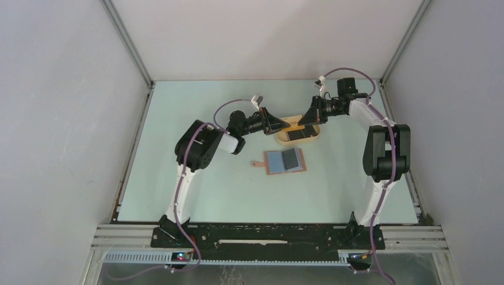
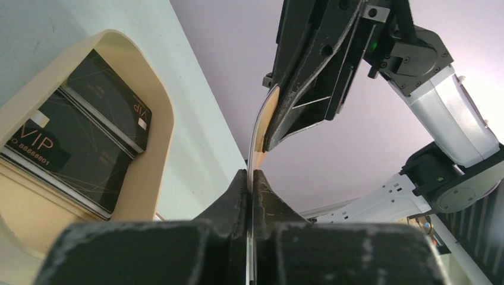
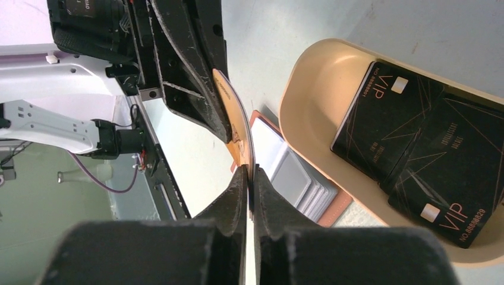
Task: Put the credit cards into the card holder
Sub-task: Pick up the credit card from the storage box, then place the credit card in the storage box.
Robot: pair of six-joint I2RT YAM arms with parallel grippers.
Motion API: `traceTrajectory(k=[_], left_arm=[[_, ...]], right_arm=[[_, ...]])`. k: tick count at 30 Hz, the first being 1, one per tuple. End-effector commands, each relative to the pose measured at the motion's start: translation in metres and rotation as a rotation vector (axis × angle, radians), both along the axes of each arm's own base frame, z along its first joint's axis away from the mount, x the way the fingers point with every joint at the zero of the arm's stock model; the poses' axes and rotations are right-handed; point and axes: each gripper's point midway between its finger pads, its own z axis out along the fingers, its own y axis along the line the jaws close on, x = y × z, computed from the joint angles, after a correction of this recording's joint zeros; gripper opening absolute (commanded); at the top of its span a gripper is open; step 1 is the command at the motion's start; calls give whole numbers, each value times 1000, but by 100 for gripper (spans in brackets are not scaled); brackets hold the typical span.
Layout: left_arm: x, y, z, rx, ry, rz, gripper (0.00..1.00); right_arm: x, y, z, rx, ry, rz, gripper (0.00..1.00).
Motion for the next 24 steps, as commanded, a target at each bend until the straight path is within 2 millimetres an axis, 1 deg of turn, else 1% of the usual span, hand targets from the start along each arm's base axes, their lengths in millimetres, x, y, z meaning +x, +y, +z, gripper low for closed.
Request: traceTrajectory(k=[1,3,4,5,6,8,10,13,20,24], left_arm=[[-5,-4,43,-100,-138,-33,1],[-3,-1,42,-104,-131,-25,0],[-2,0,42,-105,-130,-23,0],[-2,1,43,-107,-132,-20,0],[-2,2,43,-108,-134,-20,0],[-2,4,45,-108,-140,-20,0],[-4,5,46,-109,-150,-25,0],[-7,7,48,-112,-162,-33,0],[-11,7,51,-119,-178,-50,0],[-14,7,54,-127,-188,-62,0]], right_arm=[[9,-2,3,-10,-35,-8,17],[8,-7,9,43,-23,0,32],[7,-10,13,71,-21,4,38],[5,-10,16,96,-20,17,42],[5,-17,20,122,-19,11,45],[4,-23,27,158,-25,15,48],[3,-26,30,174,-31,18,48],[1,-28,38,200,-45,30,45],[1,-34,40,213,-43,25,34],[-1,-30,39,219,-36,43,33]])
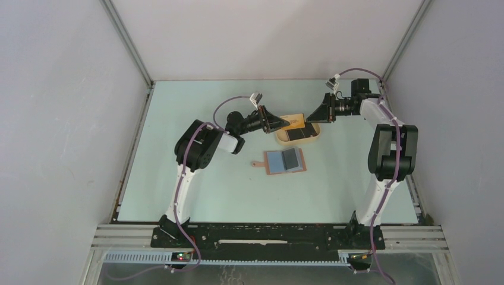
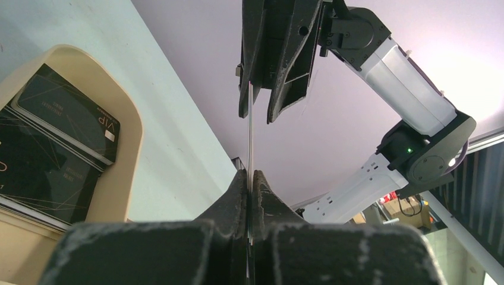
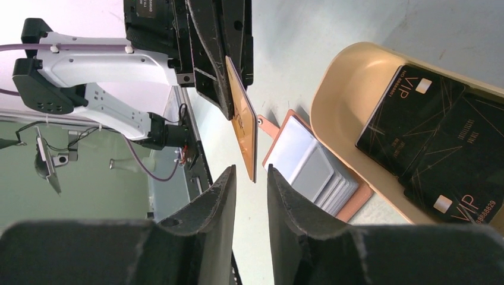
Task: Put the credit cards into the card holder
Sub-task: Place the credit card in the storage box.
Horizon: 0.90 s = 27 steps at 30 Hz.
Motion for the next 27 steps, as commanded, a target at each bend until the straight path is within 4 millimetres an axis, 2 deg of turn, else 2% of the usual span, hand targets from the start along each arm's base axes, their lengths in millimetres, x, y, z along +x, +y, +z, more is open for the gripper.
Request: traceTrajectory(k=[1,22,27], left_arm=[[-7,2,32,-58,-112,-30,0],[-10,-1,33,-67,-114,-52,0],[-12,-2,34,-69,-112,-59,0]], right_arm=[[2,4,12,29,-41,37,33],[2,11,3,2,-17,47,33],[5,9,-2,-19,-1,26,27]])
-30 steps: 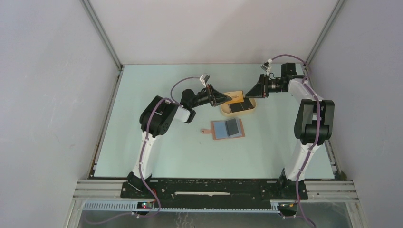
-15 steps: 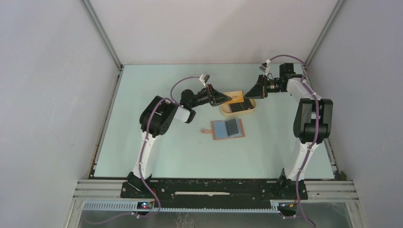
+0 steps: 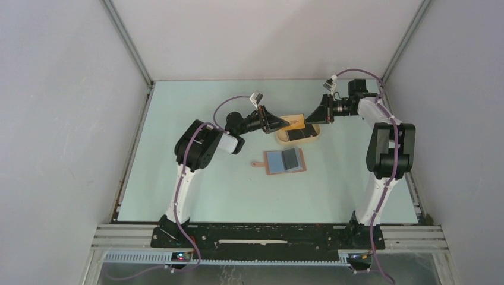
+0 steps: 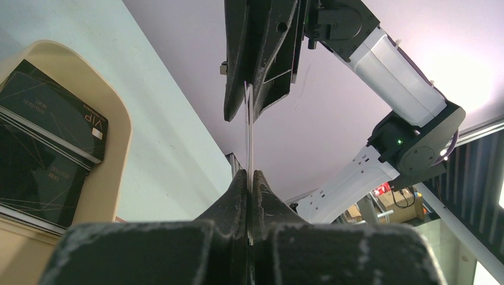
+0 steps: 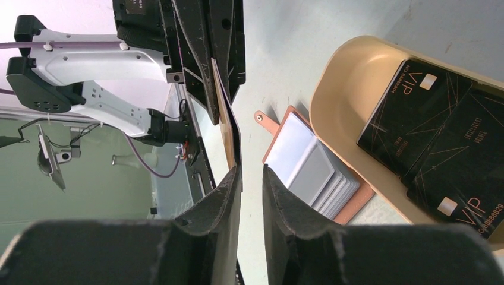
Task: Put the credit cards into the card holder
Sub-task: Place the credit card in the storage box.
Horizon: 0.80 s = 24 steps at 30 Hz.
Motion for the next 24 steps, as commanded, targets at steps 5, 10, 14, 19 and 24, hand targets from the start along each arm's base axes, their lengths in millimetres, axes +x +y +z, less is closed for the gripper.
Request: traceTrajectory(k=[5,10,14,19,24], left_arm=[[-5,-2,28,-56,-99,-31,0],[-5,-3,29,-59,-98,-33,0],[-5,-5,28,-61,-92,-39,0],[-5,-8,29,-66,-88,-53,0],[-2,-10,27,-70,-77,-54,0]], right_arm=[[9,-4,4,-3,-16,-16,27],[9,-3,4,-6,-20,-14,27],[8,1,3,-11,-18,-6,29],[7,6,-1,-14,-6,4,31],[5,11,-1,15,11,26,34]])
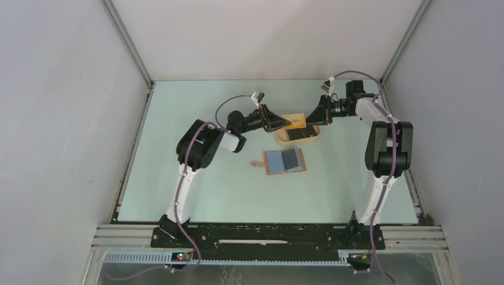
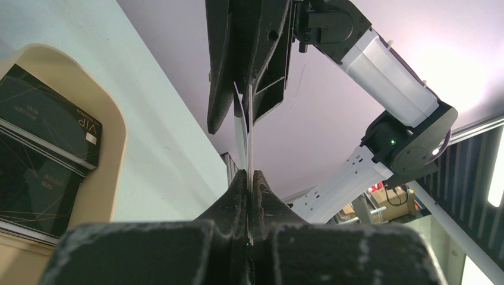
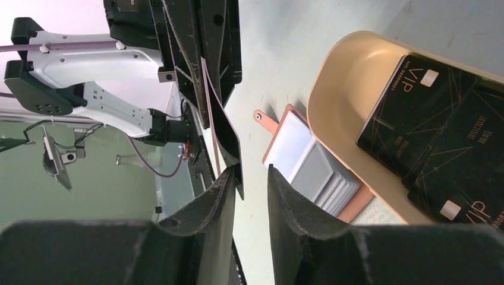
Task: Put the credit cards into the card holder
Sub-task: Place the credit card in the storage box.
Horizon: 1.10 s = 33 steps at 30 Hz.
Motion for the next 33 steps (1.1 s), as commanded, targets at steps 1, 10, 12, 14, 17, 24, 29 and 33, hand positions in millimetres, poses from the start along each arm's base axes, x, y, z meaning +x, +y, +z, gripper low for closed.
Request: traceTrajectory(k=[1,10,12,14,17,24,29,33], left_arm=[[-3,-6,23,-59,-84,-29,0],[25,-9,-1,7,-12,26,3],[33,-10,-13,57,8,55,5],[39,-10,-25,103,25,77,11],[46,-11,-44,169,52,99,13],[56,-13,-59,247,64,125,19],[63,-12,-66,301,57,146,26],[63,-10,-69,323,52,156,30]], right_arm=[[4,10,7,32,-14,33,35],[15,13,-1,45,15,42,7],[18,12,-5,34,20,36,4],[22,11,-12,15,23,28,3],[29,8,-25,-6,40,14,2],[42,-1,-45,-25,67,-4,0],[50,-5,-51,-30,76,-10,0],[52,-12,-52,-30,69,-22,0]])
